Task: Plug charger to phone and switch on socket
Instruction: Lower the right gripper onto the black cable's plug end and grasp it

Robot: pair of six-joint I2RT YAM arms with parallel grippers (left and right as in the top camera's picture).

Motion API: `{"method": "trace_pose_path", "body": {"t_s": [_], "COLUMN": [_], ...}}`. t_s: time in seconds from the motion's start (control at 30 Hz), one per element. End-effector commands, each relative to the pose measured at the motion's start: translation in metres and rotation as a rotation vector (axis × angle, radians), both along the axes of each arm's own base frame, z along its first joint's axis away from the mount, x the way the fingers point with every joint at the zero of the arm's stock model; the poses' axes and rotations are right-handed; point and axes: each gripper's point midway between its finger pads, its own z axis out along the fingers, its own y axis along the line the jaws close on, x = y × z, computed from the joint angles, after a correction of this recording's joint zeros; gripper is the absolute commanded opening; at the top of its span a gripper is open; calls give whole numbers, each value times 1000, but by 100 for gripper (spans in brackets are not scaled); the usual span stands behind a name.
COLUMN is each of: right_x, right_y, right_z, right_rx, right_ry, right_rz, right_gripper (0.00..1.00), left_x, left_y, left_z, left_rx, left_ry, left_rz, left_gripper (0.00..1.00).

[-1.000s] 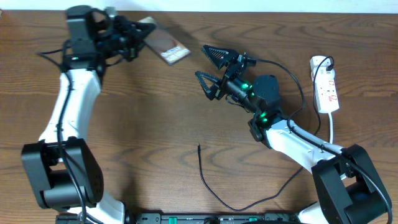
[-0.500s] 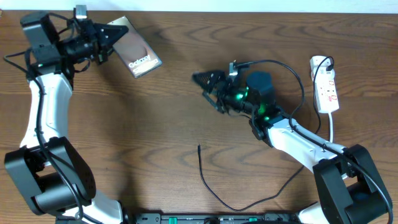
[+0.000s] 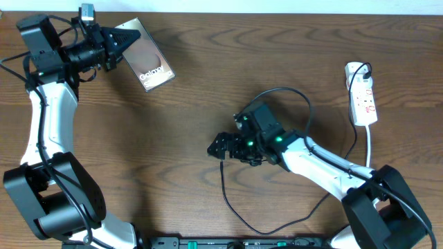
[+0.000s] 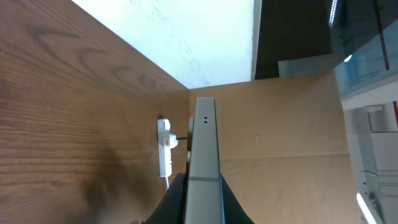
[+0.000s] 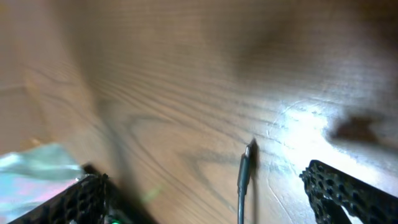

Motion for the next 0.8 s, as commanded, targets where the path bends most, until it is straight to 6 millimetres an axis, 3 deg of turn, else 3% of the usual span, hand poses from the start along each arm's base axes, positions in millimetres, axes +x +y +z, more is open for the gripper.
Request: {"method": "trace_pose_path", "body": {"t_s": [0.0,0.13,0.4,0.63,0.77], "right_x": [28,28,23,16,12], "right_y": [-4,-24,3,-15,-12], "right_z": [19,20,29,37,44], "right_rx": [-147,-332,-267,-433,-451], "right_ry": [-164,-177,-234,-188,-174], "right_rz": [2,-33,28,-89,-147], "right_gripper": [99,99,99,99,98], "left_x": [-6,-6,-6,-6,-6], "left_y": [-2,-2,-2,-2,-2], "left_z": [14,14,14,14,14], "left_rx": [3,6,8,18,18], "left_ry": [-52,-54,-54,-70,-70], "left_rz": [-33,-30,-27,-29,-29], "left_gripper": [8,7,7,8,7]}}
